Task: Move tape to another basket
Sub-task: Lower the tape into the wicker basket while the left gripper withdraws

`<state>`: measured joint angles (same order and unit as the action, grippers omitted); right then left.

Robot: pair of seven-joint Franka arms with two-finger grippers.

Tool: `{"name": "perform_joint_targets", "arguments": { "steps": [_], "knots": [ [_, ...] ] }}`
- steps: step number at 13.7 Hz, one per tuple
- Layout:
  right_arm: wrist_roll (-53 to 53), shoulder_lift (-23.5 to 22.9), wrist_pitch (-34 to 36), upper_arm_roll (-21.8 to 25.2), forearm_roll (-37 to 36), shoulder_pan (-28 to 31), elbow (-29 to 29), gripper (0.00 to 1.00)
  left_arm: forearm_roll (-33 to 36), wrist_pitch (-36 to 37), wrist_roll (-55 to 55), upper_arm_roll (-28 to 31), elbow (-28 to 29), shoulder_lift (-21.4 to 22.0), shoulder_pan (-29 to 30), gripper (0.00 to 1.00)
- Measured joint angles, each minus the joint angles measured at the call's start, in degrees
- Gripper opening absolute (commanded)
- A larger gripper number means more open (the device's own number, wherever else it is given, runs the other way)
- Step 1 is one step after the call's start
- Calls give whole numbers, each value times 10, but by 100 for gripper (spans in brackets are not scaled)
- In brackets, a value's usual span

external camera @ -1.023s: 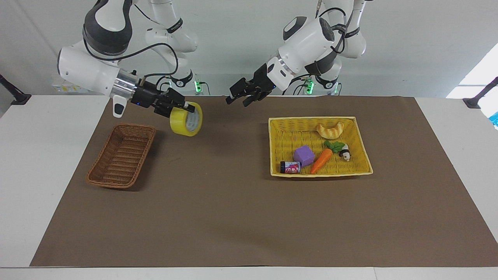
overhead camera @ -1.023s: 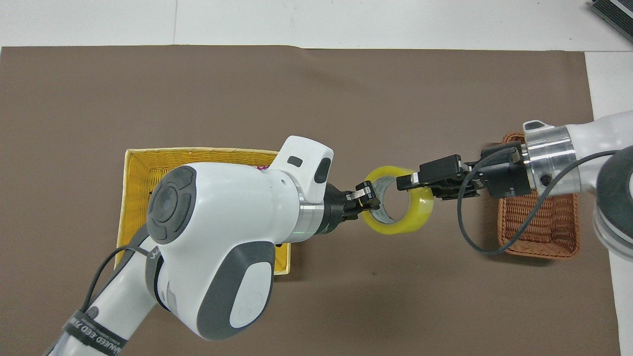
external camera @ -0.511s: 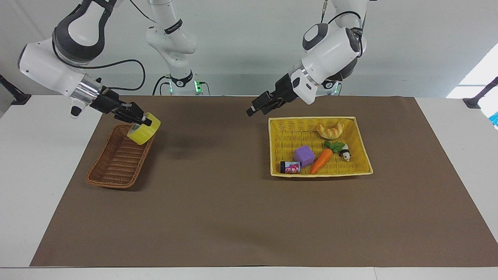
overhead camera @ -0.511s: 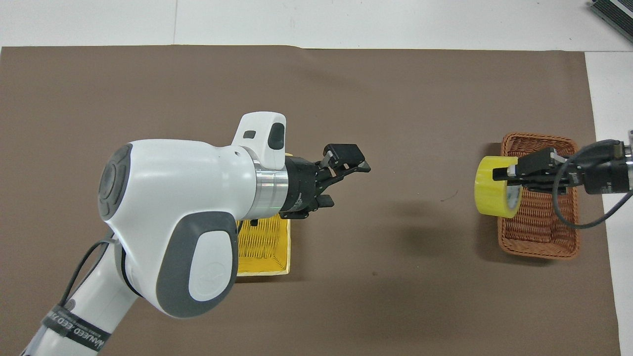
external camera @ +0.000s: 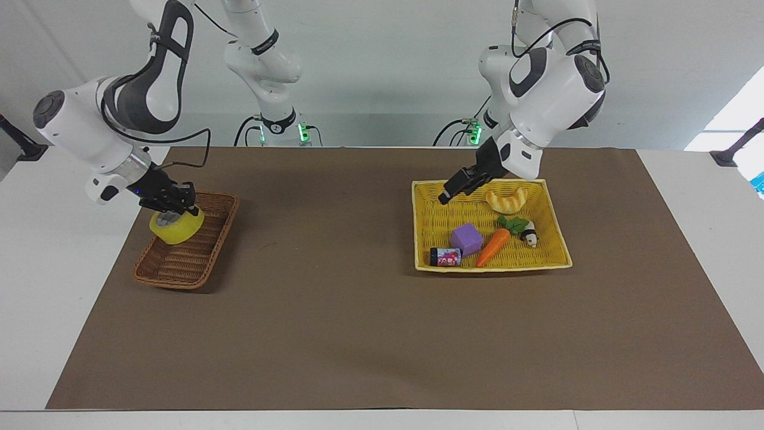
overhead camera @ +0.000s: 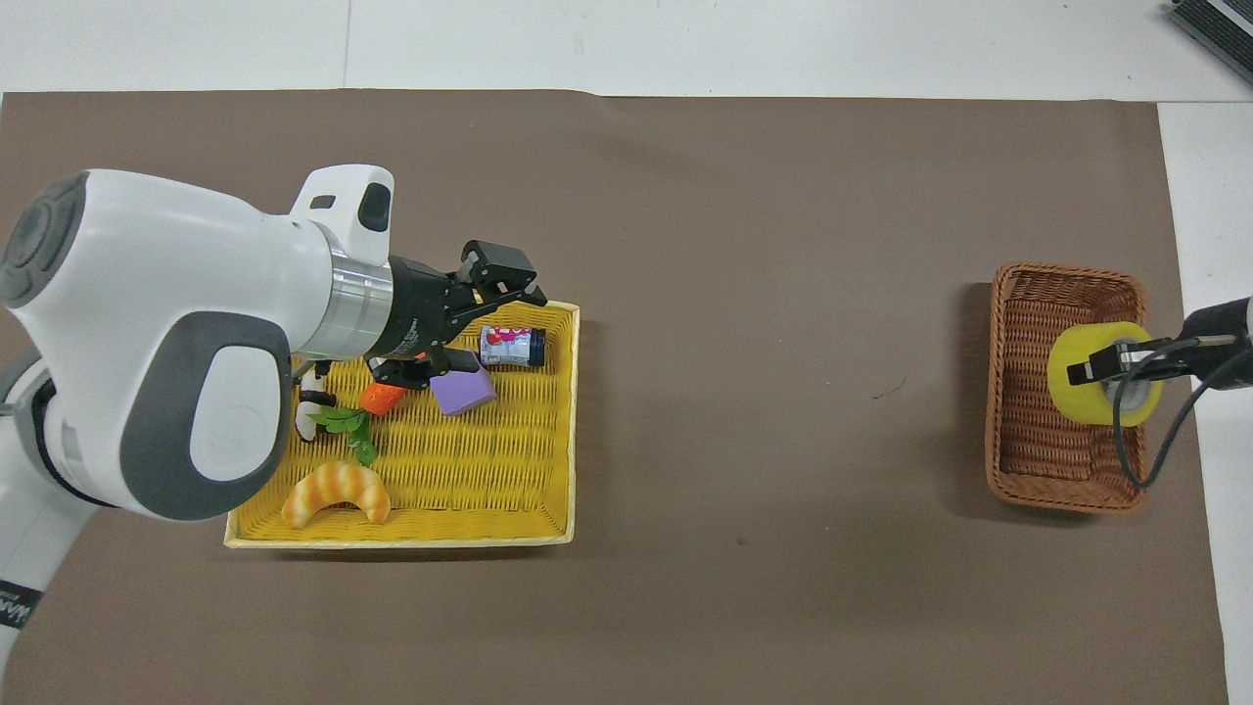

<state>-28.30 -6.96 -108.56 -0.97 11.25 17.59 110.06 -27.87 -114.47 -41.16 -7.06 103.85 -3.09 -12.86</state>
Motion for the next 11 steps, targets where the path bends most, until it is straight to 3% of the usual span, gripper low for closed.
{"name": "perform_joint_targets", "arguments": {
  "steps": [6,11],
  "knots": [
    [-11,-18,-32,-5,-59,-50,0,0,116,21,45,1,0,0,75,100],
    [-42,-31,-42,-3,-92,-59,9,0,124,22,224,2,0,0,141,100]
  ]
}}
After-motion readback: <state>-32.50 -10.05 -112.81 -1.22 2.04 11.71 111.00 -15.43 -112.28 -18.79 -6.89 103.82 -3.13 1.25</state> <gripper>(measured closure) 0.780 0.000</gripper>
